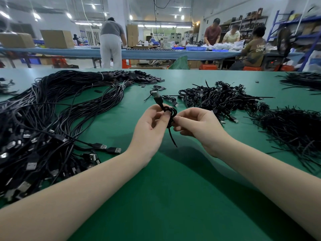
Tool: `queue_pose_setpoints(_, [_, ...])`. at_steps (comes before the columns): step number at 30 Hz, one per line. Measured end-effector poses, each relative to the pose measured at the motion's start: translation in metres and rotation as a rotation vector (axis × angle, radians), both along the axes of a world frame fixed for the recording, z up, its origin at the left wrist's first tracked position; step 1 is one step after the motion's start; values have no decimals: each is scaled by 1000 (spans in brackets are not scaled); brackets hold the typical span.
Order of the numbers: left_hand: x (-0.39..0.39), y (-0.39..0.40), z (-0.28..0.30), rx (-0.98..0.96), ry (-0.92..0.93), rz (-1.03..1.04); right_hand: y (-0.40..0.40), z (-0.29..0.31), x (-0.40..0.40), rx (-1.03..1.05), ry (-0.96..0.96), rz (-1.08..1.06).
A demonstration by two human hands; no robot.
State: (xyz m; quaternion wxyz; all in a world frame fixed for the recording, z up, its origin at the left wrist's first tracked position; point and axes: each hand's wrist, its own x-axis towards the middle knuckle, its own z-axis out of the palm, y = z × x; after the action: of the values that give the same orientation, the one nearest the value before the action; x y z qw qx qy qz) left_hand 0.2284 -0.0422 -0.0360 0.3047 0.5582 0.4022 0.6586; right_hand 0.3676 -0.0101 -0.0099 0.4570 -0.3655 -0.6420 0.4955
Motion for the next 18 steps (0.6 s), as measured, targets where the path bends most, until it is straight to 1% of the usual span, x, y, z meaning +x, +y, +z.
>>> queue_pose_setpoints(4, [0, 1, -1, -51, -6, 36, 1, -2, 4, 479, -269, -112])
queue_pose_setpoints(8, [0, 0, 1, -170, -35, 52, 0, 0, 9, 918, -478, -82])
queue_pose_setpoints(11, [-1, 0, 6, -294, -85, 7, 1, 0, 13, 1173, -642, -38])
queue_pose_setpoints(14, [-4, 1, 12, -414, -210, -96, 1, 0, 14, 1464, -768, -77])
queue_pose_setpoints(15, [-5, 1, 13, -439, -236, -135, 1, -1, 14, 1535, -781, -101])
queue_pose_setpoints(16, [-6, 0, 15, -449, -241, -172, 2, -2, 13, 1562, -772, -120])
queue_pose_setpoints(18, [-7, -4, 16, -414, -223, -201, 0, -4, 11, 1483, -690, -139])
